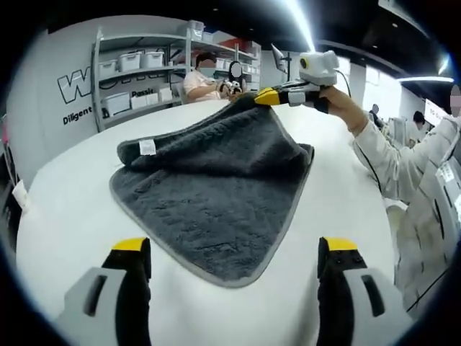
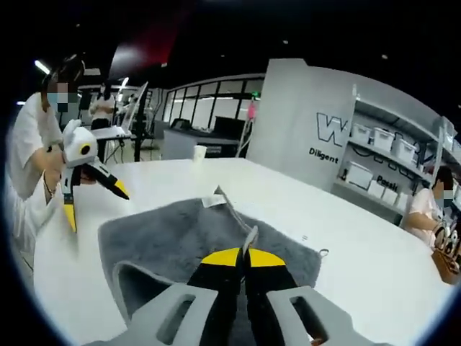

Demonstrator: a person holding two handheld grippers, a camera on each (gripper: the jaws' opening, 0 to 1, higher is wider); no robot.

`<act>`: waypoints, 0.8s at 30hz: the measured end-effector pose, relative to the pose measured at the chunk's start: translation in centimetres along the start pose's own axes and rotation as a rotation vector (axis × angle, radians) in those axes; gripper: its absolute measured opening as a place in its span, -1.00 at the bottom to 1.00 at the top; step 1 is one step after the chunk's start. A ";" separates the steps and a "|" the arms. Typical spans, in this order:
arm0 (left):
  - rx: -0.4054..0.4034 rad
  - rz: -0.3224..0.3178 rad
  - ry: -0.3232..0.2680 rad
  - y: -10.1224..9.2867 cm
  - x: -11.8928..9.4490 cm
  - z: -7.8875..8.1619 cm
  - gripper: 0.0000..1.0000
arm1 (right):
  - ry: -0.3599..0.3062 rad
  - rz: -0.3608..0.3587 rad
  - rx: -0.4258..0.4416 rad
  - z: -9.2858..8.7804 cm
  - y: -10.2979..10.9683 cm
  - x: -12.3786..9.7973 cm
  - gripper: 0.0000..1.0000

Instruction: Open the folded towel by lifting each exposed corner and separating the folded layers until the towel lies flat within the target outline without major curled edges

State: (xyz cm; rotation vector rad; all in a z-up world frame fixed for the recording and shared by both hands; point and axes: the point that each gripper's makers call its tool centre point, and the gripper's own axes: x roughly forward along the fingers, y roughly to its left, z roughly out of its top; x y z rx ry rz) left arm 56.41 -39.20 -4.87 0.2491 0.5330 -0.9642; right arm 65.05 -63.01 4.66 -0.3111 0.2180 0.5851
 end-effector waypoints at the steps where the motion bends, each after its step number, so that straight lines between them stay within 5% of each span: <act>1: 0.001 0.001 -0.001 0.0 0.0 0.0 0.87 | -0.003 -0.008 -0.003 0.1 -0.3 -0.3 -1.00; 24: -0.002 0.004 0.007 0.2 0.2 -0.2 0.86 | -0.066 -0.213 -0.015 2.3 -7.2 -7.1 -1.00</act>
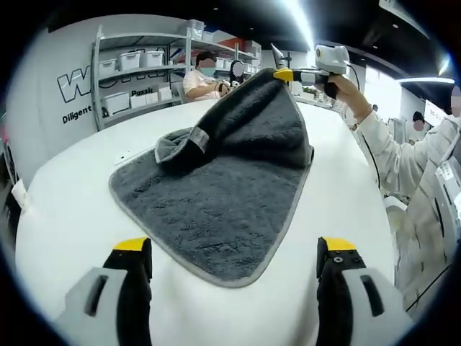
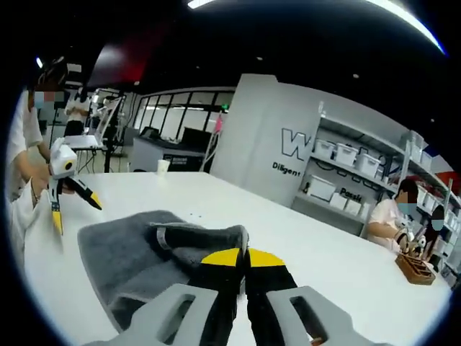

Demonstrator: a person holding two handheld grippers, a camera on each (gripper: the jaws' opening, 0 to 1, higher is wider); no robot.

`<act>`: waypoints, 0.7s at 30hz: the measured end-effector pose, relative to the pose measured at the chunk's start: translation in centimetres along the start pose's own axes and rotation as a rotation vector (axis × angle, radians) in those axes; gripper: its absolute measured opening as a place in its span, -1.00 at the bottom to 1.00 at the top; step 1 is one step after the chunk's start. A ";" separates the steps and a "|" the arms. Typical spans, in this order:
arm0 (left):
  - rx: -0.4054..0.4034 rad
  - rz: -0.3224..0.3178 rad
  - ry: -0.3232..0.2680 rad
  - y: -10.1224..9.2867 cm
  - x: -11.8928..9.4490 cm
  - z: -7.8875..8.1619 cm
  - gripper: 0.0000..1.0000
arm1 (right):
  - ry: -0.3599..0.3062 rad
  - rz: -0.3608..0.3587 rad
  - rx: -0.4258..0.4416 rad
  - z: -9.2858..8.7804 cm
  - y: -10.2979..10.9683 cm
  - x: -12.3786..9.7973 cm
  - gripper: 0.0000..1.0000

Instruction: Open the folded towel by lifting each exposed corner and separating the folded layers until the towel lies flat within the target outline without major curled edges

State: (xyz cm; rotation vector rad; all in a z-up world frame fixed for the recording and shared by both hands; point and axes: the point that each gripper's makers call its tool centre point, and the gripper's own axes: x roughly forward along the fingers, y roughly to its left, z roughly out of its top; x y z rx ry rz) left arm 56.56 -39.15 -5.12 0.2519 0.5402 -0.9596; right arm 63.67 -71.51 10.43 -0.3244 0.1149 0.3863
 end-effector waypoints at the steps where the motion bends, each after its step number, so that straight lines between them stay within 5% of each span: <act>1: 0.000 0.000 0.001 0.0 0.0 0.0 0.86 | -0.003 -0.007 -0.001 0.1 -0.2 -0.2 -1.00; 21: 0.002 0.003 0.007 0.0 0.0 -0.2 0.85 | -0.020 -0.173 0.002 0.0 -5.9 -5.9 -1.00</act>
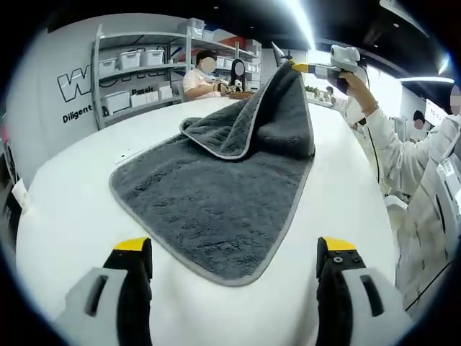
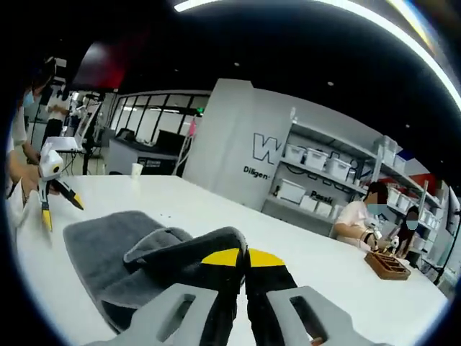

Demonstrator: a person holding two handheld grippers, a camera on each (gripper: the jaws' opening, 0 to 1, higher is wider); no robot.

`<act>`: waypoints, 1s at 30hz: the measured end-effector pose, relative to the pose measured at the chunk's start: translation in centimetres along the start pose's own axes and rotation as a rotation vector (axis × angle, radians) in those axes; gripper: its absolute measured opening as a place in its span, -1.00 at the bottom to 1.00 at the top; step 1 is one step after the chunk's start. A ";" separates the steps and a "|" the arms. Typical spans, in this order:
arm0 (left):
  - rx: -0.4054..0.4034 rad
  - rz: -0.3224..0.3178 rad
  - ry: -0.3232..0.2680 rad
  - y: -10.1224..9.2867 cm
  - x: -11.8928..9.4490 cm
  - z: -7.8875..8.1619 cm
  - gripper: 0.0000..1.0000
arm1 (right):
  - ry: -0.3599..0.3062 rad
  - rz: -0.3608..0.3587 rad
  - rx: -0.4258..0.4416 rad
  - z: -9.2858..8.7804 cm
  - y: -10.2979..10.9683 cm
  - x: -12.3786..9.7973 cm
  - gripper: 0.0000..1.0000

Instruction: Open the folded towel by lifting each exposed corner and separating the folded layers until the towel lies flat within the target outline without major curled edges

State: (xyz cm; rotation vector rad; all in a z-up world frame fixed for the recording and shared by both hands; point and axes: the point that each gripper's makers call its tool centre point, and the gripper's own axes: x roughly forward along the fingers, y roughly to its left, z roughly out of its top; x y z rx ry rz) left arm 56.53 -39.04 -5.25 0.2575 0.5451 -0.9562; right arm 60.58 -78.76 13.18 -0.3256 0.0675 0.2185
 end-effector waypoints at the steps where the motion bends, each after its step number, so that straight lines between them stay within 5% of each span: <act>1: 0.000 0.000 -0.001 0.0 0.0 0.0 0.85 | 0.001 -0.009 0.000 -0.1 -0.4 -0.2 -1.00; 30: 0.005 -0.004 0.008 0.0 0.2 0.0 0.85 | 0.082 -0.242 0.099 -6.3 -9.0 -6.6 -1.00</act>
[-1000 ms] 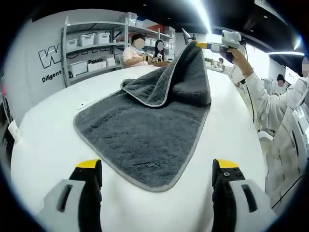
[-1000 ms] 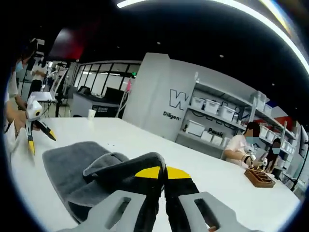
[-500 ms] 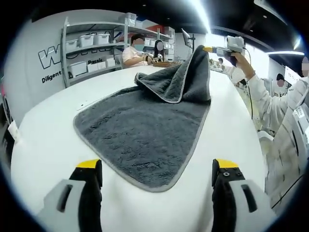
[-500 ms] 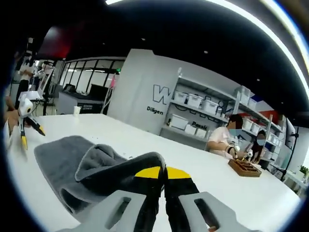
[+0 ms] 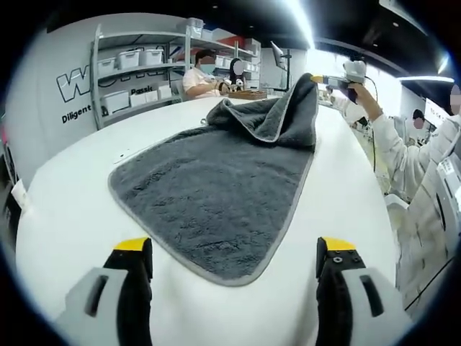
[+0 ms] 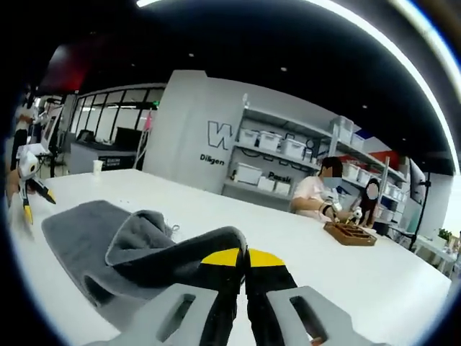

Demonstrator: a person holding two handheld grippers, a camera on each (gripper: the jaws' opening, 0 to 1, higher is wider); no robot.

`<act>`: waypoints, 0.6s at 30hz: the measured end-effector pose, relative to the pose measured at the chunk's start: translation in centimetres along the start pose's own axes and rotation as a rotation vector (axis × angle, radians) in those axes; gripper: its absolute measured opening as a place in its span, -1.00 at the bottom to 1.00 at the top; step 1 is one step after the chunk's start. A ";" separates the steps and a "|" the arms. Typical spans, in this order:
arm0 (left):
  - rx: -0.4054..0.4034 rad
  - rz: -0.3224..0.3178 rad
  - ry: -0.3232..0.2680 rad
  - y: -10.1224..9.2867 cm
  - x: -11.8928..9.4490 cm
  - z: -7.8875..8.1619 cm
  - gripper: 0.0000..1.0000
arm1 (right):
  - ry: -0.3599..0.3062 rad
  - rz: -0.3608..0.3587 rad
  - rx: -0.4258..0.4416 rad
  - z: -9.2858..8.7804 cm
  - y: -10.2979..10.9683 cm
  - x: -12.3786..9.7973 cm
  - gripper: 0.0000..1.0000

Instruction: Open the folded towel by lifting each exposed corner and separating the folded layers until the towel lies flat within the target outline without major curled edges

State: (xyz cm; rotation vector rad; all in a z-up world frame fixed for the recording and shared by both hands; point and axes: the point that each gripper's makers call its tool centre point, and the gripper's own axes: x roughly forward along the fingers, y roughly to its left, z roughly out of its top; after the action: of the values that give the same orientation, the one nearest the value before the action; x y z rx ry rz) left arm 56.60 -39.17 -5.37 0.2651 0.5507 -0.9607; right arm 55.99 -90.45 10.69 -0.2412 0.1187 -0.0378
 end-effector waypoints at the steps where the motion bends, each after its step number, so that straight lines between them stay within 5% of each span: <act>1: 0.000 -0.001 0.000 0.0 0.0 0.0 0.85 | 0.005 -0.004 0.004 -0.3 -0.3 0.0 -1.00; 18: 0.001 0.000 0.006 -0.1 0.1 -0.2 0.84 | 0.092 -0.092 0.074 -5.5 -4.6 -0.6 -1.00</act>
State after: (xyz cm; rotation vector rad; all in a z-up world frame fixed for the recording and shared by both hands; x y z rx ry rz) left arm 56.46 -39.21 -5.59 0.2687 0.5553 -0.9603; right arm 54.60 -96.15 6.61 -0.1713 0.1977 -0.1442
